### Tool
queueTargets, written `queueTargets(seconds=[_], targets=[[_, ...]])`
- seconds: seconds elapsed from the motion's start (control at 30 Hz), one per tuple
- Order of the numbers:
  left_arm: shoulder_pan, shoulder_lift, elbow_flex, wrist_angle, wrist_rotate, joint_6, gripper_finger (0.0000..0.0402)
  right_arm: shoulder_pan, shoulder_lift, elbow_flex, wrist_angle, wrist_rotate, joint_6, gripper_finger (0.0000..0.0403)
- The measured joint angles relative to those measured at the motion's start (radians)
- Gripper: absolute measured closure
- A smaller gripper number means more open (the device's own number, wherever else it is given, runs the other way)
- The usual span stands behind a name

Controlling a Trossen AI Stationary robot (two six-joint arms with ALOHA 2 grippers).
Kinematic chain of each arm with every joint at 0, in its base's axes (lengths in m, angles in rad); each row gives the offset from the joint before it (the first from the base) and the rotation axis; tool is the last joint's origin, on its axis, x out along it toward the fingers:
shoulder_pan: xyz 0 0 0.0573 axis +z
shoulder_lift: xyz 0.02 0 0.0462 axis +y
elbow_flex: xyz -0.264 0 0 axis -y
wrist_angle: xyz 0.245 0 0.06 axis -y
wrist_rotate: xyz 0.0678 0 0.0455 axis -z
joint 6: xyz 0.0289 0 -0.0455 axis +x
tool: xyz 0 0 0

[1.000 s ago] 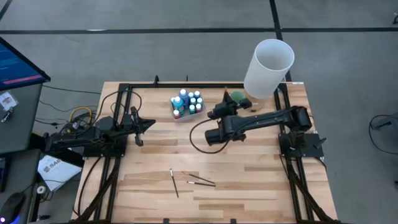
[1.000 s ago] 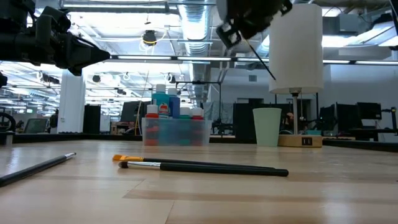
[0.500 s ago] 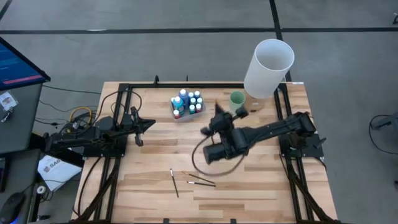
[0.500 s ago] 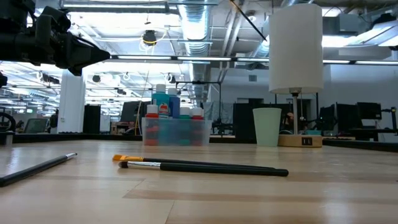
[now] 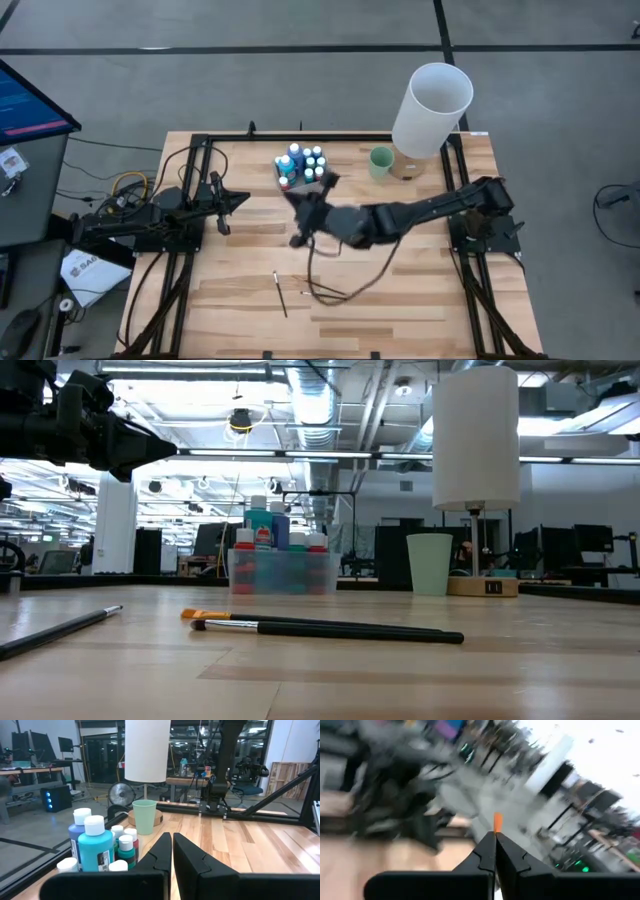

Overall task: Pick & Place Paint Supplies
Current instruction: Put the gold paintbrush into the green cup

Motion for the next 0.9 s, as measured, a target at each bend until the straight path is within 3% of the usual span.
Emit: queueTargets(seconds=[0.1, 0.3, 0.4, 0.67, 0.9], targets=[[0.000, 0.000, 0.000, 0.000, -0.001, 0.000, 0.0400, -0.021, -0.082, -0.214, 0.330, -0.006, -0.114, 0.0403], [0.000, 0.000, 0.000, 0.000, -0.001, 0.000, 0.0400, -0.047, -0.235, -0.734, 1.270, -0.059, -0.430, 0.0403], [0.000, 0.000, 0.000, 0.000, -0.001, 0.000, 0.0400, -0.064, -0.239, -0.885, 1.561, -0.065, -0.579, 0.0403], [0.000, 0.000, 0.000, 0.000, 0.001, 0.000, 0.0400, -0.193, -0.226, -0.957, 1.576, -0.070, -0.682, 0.0403], [0.000, 0.000, 0.000, 0.001, 0.002, 0.000, 0.0400, -0.335, -0.205, -0.951, 1.591, -0.047, -0.627, 0.0403]])
